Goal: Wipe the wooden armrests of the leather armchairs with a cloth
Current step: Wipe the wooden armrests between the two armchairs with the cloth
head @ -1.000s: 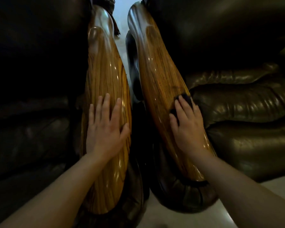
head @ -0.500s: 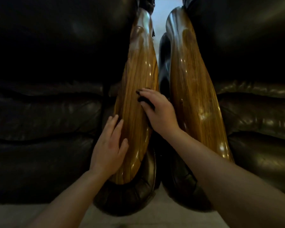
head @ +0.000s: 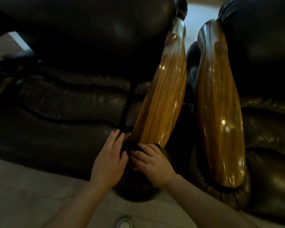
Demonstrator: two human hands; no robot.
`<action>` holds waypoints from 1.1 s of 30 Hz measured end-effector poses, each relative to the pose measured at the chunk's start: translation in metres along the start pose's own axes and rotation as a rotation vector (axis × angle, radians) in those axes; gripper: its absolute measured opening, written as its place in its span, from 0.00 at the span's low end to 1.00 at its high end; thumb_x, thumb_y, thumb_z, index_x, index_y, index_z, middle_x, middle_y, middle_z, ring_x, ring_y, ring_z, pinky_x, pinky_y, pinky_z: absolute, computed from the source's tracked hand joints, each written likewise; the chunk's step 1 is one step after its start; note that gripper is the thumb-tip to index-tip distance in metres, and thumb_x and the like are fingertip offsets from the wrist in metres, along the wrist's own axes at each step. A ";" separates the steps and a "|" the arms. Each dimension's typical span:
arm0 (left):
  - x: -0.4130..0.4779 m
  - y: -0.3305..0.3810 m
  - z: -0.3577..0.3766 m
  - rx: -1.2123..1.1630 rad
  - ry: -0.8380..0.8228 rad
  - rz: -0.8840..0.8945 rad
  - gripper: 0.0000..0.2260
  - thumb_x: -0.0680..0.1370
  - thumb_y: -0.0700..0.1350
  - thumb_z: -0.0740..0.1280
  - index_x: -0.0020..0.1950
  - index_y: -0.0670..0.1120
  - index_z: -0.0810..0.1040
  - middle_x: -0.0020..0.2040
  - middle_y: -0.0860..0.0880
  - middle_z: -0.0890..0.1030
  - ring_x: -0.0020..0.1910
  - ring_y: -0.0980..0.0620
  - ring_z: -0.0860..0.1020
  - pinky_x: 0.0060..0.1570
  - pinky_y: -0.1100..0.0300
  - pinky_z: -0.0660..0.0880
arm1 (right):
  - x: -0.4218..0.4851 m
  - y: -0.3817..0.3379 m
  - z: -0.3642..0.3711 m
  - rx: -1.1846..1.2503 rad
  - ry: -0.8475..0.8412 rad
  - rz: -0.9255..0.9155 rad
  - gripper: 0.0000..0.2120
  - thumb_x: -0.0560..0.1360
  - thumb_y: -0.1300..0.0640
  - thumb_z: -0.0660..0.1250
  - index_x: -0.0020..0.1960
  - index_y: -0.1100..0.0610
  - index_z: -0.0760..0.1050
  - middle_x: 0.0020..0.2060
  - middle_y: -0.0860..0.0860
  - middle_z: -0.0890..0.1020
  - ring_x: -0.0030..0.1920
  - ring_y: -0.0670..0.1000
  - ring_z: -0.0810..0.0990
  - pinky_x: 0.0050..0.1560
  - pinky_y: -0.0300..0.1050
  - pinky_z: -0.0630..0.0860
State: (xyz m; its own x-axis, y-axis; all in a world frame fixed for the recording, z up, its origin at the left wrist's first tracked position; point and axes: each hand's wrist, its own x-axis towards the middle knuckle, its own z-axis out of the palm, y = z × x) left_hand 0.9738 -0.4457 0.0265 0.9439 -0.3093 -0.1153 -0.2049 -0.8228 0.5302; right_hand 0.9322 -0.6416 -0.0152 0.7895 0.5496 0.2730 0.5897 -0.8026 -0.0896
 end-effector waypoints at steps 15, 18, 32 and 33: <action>-0.090 0.079 -0.109 0.235 -0.003 -0.145 0.31 0.79 0.56 0.58 0.79 0.52 0.51 0.80 0.46 0.55 0.78 0.47 0.53 0.74 0.48 0.51 | 0.049 -0.013 -0.199 0.546 -0.172 0.718 0.17 0.79 0.49 0.67 0.66 0.50 0.75 0.57 0.49 0.77 0.56 0.51 0.78 0.51 0.43 0.76; -0.124 0.101 -0.124 0.234 -0.006 -0.201 0.31 0.79 0.56 0.58 0.79 0.52 0.51 0.80 0.46 0.55 0.78 0.47 0.52 0.74 0.47 0.52 | 0.042 -0.026 -0.238 0.558 -0.197 0.693 0.17 0.79 0.49 0.67 0.67 0.49 0.75 0.57 0.49 0.77 0.57 0.51 0.78 0.54 0.46 0.78; -0.299 0.134 -0.164 0.213 0.048 -0.426 0.31 0.76 0.58 0.59 0.78 0.50 0.58 0.75 0.43 0.64 0.71 0.44 0.65 0.67 0.50 0.66 | -0.005 -0.140 -0.328 0.638 -0.202 0.626 0.18 0.75 0.50 0.72 0.64 0.47 0.77 0.59 0.46 0.80 0.59 0.47 0.78 0.55 0.44 0.78; -0.309 0.131 -0.168 0.211 0.067 -0.442 0.31 0.76 0.58 0.59 0.77 0.50 0.59 0.74 0.43 0.66 0.70 0.44 0.67 0.65 0.50 0.67 | -0.005 -0.150 -0.331 0.623 -0.198 0.597 0.18 0.75 0.50 0.72 0.64 0.48 0.77 0.58 0.45 0.80 0.57 0.45 0.77 0.52 0.39 0.76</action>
State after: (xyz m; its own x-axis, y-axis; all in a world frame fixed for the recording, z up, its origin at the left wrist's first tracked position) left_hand 0.6983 -0.3779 0.2723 0.9654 0.1170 -0.2330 0.1779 -0.9489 0.2606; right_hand 0.7833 -0.6011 0.3140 0.9761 0.1560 -0.1516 0.0098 -0.7280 -0.6856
